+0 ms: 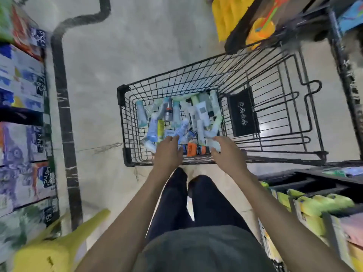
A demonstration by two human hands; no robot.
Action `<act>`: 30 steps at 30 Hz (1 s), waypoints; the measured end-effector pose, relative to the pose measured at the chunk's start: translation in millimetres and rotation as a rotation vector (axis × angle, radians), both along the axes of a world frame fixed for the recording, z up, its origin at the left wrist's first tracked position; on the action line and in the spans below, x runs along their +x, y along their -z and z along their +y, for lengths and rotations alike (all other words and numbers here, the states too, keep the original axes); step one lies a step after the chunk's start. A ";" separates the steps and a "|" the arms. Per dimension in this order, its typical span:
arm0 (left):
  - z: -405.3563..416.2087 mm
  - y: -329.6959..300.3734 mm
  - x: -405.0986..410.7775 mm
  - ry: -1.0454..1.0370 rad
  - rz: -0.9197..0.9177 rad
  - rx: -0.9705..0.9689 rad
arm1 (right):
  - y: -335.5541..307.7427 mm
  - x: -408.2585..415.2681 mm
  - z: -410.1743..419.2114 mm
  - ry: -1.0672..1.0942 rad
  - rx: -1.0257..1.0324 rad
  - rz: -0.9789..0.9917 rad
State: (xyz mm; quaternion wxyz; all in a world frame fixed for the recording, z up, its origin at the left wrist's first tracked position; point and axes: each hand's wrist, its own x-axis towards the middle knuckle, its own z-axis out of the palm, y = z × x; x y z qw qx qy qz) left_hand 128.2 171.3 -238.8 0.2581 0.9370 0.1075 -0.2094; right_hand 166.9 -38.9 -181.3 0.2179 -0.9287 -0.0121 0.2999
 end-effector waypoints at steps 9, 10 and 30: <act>-13.0 152.2 83.3 -0.058 0.194 -0.026 | 161.1 83.7 19.0 0.344 0.078 0.268; -13.2 171.3 89.1 -0.063 0.200 -0.010 | 180.6 86.7 19.2 0.377 0.075 0.285; -7.4 293.5 106.0 -0.045 0.053 0.184 | 326.5 108.4 35.8 0.583 0.060 0.233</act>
